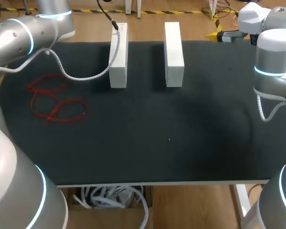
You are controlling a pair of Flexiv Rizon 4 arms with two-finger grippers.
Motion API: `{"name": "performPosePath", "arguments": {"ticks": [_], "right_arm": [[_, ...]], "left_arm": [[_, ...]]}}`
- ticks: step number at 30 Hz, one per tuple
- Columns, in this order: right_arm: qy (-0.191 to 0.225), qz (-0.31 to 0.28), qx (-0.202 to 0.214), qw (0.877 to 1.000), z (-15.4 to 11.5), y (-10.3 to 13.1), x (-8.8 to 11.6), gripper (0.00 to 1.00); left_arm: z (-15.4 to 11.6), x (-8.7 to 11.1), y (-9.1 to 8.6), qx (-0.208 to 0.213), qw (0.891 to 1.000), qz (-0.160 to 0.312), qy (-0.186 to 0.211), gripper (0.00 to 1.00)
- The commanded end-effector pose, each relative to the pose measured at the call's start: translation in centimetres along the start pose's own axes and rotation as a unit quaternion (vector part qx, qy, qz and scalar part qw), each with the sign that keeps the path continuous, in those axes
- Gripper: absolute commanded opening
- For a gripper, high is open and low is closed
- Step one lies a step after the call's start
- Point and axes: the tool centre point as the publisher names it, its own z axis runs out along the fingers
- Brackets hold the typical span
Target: Grab the tape and strap the tape.
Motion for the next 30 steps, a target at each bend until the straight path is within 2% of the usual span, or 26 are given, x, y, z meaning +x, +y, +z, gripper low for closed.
{"name": "performPosePath", "arguments": {"ticks": [1,3,7,10,20,26,30], "right_arm": [[0.000,0.000,0.000,1.000,0.0,0.0,0.0,1.00],[0.000,0.000,0.000,1.000,0.0,0.0,0.0,1.00],[0.000,0.000,0.000,1.000,0.0,0.0,0.0,1.00],[0.000,0.000,0.000,1.000,0.0,0.0,0.0,1.00],[0.000,0.000,0.000,1.000,0.0,0.0,0.0,1.00],[0.000,0.000,0.000,1.000,0.0,0.0,0.0,1.00],[0.000,0.000,0.000,1.000,0.0,0.0,0.0,1.00]], "left_arm": [[0.8,-0.4,0.6,0.020,0.997,-0.004,0.069,0.00],[1.3,-0.2,0.7,0.004,0.998,-0.019,0.054,0.00],[1.0,0.4,1.3,0.000,0.999,-0.044,-0.017,0.00],[0.8,0.7,1.3,-0.009,0.998,-0.040,-0.051,0.00],[1.1,1.3,1.0,-0.034,0.994,-0.048,-0.096,0.00],[0.4,2.0,1.1,-0.055,0.979,-0.081,-0.178,0.00],[0.4,2.2,1.1,-0.057,0.976,-0.081,-0.195,0.00]]}}
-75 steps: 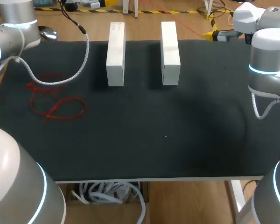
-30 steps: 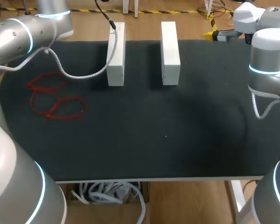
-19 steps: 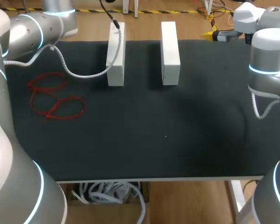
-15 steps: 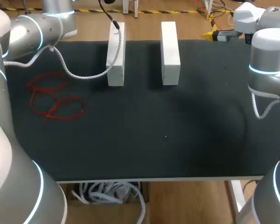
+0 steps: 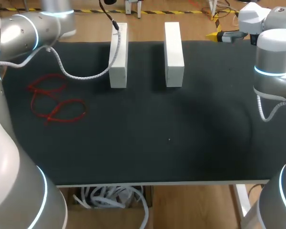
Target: Grab the tape and strap the tape.
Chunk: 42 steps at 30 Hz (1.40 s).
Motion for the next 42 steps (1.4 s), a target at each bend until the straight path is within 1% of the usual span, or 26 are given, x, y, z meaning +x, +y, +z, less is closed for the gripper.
{"name": "performPosePath", "arguments": {"ticks": [1,8,13,15,22,25,27,34,37,41,42], "right_arm": [[0.000,0.000,0.000,1.000,0.0,0.0,0.0,1.00],[0.000,0.000,0.000,1.000,0.0,0.0,0.0,1.00],[0.000,0.000,0.000,1.000,0.0,0.0,0.0,1.00],[0.000,0.000,0.000,1.000,0.0,0.0,0.0,1.00],[0.000,0.000,0.000,1.000,0.0,0.0,0.0,1.00],[0.000,0.000,0.000,1.000,0.0,0.0,0.0,1.00],[0.000,0.000,0.000,1.000,0.0,0.0,0.0,1.00],[0.000,0.000,0.000,1.000,0.0,0.0,0.0,1.00],[0.000,0.000,0.000,1.000,0.0,0.0,0.0,1.00],[0.000,0.000,0.000,1.000,0.0,0.0,0.0,1.00],[0.000,0.000,0.000,1.000,0.0,0.0,0.0,1.00]], "left_arm": [[0.2,1.3,-0.5,-0.014,0.976,-0.001,-0.216,0.00],[0.1,1.5,-0.5,-0.020,0.962,0.001,-0.273,0.00],[0.3,1.3,-0.4,-0.017,0.962,0.003,-0.272,0.00],[0.4,1.3,-0.4,-0.021,0.960,0.004,-0.281,0.00],[0.5,1.2,-0.3,-0.020,0.956,0.000,-0.292,0.00],[0.6,1.1,-0.3,-0.018,0.957,0.001,-0.288,0.00],[0.8,1.0,-0.4,-0.022,0.961,0.004,-0.276,0.00],[1.0,0.8,-0.2,-0.020,0.962,0.003,-0.274,0.00],[1.2,0.6,-0.3,-0.022,0.966,0.007,-0.259,0.00],[1.4,0.4,-0.7,-0.022,0.975,0.024,-0.222,0.00],[1.6,0.3,-0.8,-0.021,0.978,0.032,-0.205,0.00]]}}
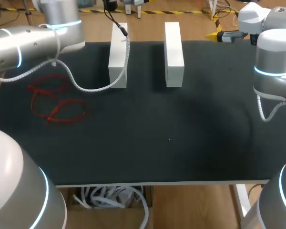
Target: Grab the tape and strap the tape.
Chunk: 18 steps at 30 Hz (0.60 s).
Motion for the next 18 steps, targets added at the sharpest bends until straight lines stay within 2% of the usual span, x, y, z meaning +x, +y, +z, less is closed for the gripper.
{"name": "performPosePath", "arguments": {"ticks": [1,5,8,18], "right_arm": [[0.000,0.000,0.000,1.000,-0.02,0.01,0.02,1.00],[0.000,0.000,0.000,1.000,-0.02,0.01,0.02,1.00],[0.000,0.000,0.000,1.000,-0.02,0.01,0.02,1.00],[0.000,0.000,0.000,1.000,-0.02,0.01,0.02,1.00]], "left_arm": [[0.33,0.40,-0.48,0.009,0.999,0.017,-0.049,0.00],[0.81,0.37,-0.65,0.022,0.998,0.054,0.026,0.00],[0.89,0.27,-0.54,0.022,0.996,0.059,0.057,0.00],[1.07,0.09,-0.47,0.022,0.995,0.056,0.076,0.00]]}}
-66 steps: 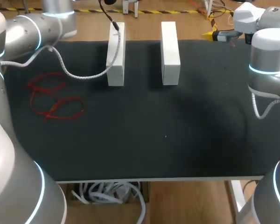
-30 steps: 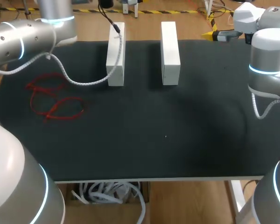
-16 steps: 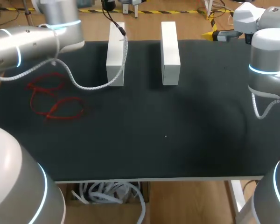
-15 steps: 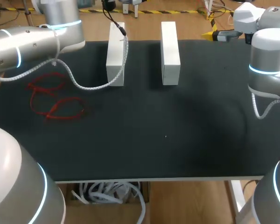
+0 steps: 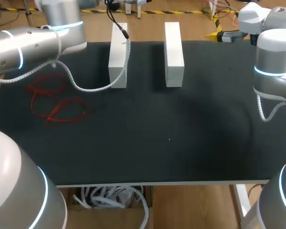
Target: Grab the tape and strap the tape.
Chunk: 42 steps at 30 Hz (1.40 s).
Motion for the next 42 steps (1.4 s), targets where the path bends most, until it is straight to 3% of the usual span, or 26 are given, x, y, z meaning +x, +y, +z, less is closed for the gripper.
{"name": "performPosePath", "arguments": {"ticks": [1,33,42], "right_arm": [[0.000,0.000,0.000,1.000,-0.02,0.01,0.02,1.00],[0.000,0.000,0.000,1.000,-0.02,0.01,0.02,1.00],[0.000,0.000,0.000,1.000,-0.02,0.01,0.02,1.00]], "left_arm": [[0.10,-0.71,0.41,0.005,0.999,0.000,0.048,0.00],[-0.22,-0.65,0.61,0.013,0.999,-0.004,0.042,0.00],[-0.27,-0.25,0.63,0.023,0.998,-0.014,0.062,0.00]]}}
